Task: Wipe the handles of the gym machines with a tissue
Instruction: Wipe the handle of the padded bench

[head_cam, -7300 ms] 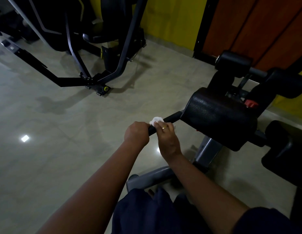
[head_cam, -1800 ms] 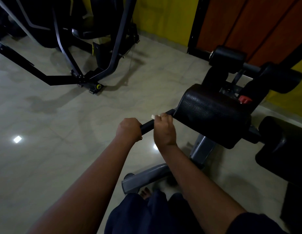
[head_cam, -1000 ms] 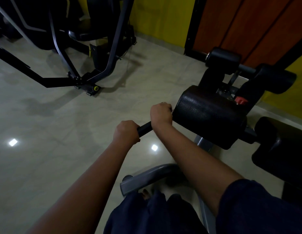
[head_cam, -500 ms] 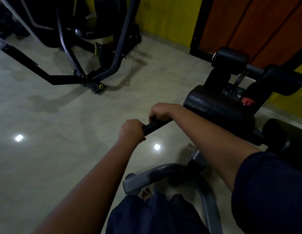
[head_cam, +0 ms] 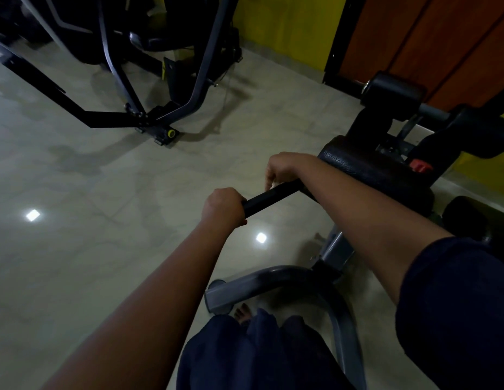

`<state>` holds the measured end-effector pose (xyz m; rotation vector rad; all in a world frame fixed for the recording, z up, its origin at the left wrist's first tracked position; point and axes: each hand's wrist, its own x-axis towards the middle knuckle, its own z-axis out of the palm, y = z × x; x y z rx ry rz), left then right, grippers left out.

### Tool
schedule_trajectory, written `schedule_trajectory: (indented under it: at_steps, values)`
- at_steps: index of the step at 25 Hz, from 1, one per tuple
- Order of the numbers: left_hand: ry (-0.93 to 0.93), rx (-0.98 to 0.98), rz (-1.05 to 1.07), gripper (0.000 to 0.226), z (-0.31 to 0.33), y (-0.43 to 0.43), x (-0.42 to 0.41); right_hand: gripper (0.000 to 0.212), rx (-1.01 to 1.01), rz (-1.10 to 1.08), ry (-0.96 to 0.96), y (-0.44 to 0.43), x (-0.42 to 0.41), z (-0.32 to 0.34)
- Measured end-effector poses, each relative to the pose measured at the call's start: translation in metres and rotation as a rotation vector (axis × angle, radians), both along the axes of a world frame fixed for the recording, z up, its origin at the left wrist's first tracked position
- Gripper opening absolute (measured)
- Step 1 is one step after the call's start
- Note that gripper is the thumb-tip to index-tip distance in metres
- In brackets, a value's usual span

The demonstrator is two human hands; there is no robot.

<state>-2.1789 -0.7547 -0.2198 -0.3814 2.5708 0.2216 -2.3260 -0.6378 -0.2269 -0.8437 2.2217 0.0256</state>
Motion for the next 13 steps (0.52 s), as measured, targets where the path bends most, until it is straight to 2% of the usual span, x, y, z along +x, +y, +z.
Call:
schedule_trajectory:
  at_steps: [2, 5, 7, 10, 11, 13]
  values:
    - [0.000, 0.004, -0.001, 0.044, 0.000, -0.001, 0.000, 0.029, 0.099, -0.010, 0.187, -0.002, -0.001, -0.001]
    - [0.000, 0.011, 0.001, 0.043, 0.001, -0.001, 0.001, 0.029, 0.115, 0.002, 0.200, -0.001, -0.001, -0.004]
    - [-0.001, 0.007, -0.007, 0.044, 0.001, -0.001, 0.002, 0.027, -0.003, 0.033, 0.088, -0.002, 0.002, -0.002]
    - [-0.002, 0.002, -0.020, 0.044, 0.004, -0.001, 0.000, 0.029, -0.293, 0.002, -0.114, 0.002, 0.023, 0.008]
    - [-0.006, 0.001, -0.025, 0.044, 0.005, -0.001, 0.000, 0.031, -0.340, -0.004, -0.105, 0.005, 0.026, 0.008]
    - [-0.013, -0.006, -0.034, 0.044, 0.008, 0.000, 0.001, 0.028, -0.307, 0.036, 0.052, 0.010, 0.026, 0.004]
